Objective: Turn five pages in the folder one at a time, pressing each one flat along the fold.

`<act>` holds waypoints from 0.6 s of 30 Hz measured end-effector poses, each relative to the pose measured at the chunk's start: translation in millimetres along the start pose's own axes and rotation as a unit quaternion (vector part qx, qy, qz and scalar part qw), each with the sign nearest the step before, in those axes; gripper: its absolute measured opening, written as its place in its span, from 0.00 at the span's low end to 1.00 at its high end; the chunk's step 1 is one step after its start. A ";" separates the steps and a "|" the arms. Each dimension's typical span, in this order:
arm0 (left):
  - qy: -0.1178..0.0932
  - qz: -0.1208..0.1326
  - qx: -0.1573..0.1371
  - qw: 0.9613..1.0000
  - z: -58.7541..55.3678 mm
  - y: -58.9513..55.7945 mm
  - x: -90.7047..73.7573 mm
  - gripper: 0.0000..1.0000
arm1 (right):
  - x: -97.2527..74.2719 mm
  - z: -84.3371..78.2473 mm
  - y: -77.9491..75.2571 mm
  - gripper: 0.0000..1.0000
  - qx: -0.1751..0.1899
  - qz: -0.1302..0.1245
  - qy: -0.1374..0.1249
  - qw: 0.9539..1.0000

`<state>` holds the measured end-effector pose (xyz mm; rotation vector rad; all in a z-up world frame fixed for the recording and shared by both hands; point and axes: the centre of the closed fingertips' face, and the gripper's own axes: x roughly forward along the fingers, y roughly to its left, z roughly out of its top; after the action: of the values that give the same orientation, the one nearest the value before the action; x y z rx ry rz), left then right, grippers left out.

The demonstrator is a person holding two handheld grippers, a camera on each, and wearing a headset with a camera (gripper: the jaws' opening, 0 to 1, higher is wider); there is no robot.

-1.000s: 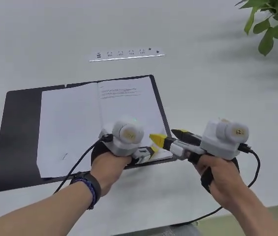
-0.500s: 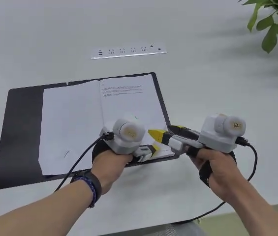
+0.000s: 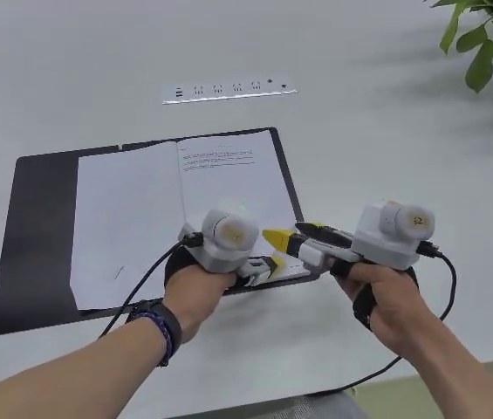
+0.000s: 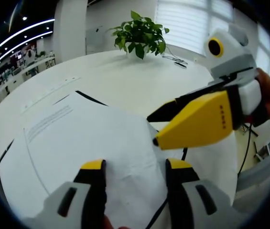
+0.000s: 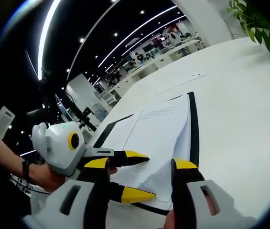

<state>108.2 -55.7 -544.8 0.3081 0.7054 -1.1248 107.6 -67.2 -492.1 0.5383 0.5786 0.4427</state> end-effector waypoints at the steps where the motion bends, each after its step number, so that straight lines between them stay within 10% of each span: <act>1: 0.001 -0.001 0.001 1.000 -0.1 -0.2 0.1 0.50 | -0.1 -0.1 -0.2 0.49 0.000 0.000 0.000 1.000; 18: -0.004 -0.028 0.008 1.000 3.0 -16.5 -17.9 0.57 | -11.6 -13.0 -8.6 0.23 0.052 0.021 -0.010 0.998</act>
<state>90.0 -51.6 -528.9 0.2994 0.7024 -1.1846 92.9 -75.5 -501.8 0.6546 0.5738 0.4481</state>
